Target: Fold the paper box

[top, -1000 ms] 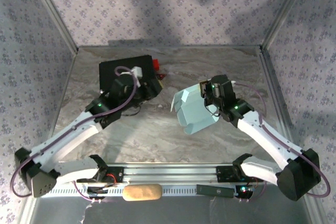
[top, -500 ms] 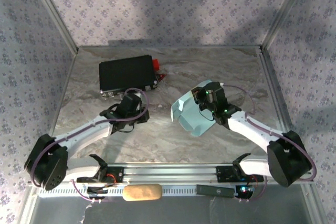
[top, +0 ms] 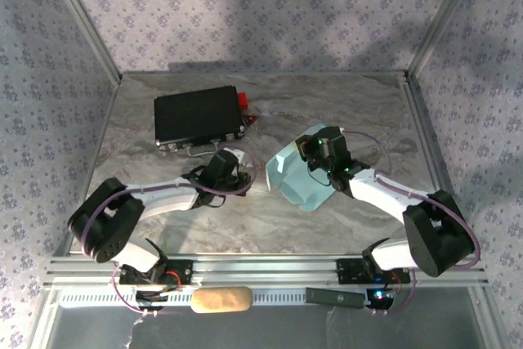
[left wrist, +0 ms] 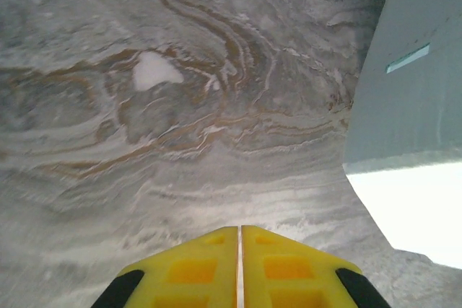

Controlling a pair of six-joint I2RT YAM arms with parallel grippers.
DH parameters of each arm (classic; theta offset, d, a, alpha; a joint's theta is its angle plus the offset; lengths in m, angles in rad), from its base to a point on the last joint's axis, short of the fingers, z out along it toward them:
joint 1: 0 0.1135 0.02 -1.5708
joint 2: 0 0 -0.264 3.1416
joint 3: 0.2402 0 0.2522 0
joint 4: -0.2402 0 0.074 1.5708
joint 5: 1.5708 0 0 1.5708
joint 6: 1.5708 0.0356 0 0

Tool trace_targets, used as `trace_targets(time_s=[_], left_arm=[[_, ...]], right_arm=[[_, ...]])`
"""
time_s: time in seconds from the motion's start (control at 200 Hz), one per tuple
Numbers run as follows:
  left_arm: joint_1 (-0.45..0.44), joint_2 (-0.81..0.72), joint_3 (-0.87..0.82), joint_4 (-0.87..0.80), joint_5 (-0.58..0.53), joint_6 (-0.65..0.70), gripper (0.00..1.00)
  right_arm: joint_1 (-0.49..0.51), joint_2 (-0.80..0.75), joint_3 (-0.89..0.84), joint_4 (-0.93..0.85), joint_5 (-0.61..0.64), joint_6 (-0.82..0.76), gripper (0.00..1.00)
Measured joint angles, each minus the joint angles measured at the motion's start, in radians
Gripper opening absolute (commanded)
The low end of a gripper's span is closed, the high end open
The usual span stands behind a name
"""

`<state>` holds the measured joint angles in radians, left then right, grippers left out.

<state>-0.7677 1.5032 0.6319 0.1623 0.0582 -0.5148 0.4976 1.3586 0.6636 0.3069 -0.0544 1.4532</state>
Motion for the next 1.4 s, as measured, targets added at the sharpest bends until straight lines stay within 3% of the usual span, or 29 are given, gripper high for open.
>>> trace_targets(time_s=[0.515, 0.954, 1.199, 1.399], left_arm=[[-0.071, 0.076, 0.007, 0.190, -0.063, 0.085, 0.11], [-0.177, 0.119, -0.070, 0.406, -0.074, 0.149, 0.14], [-0.188, 0.138, -0.083, 0.492, -0.079, 0.175, 0.15], [-0.188, 0.119, -0.100, 0.493, -0.171, 0.185, 0.16]], right_arm=[[-0.064, 0.093, -0.125, 0.292, -0.153, -0.075, 0.00], [-0.085, 0.103, -0.142, 0.355, -0.209, -0.078, 0.00], [-0.086, 0.106, -0.142, 0.396, -0.227, -0.077, 0.00], [-0.075, 0.179, -0.130, 0.498, -0.244, -0.058, 0.00]])
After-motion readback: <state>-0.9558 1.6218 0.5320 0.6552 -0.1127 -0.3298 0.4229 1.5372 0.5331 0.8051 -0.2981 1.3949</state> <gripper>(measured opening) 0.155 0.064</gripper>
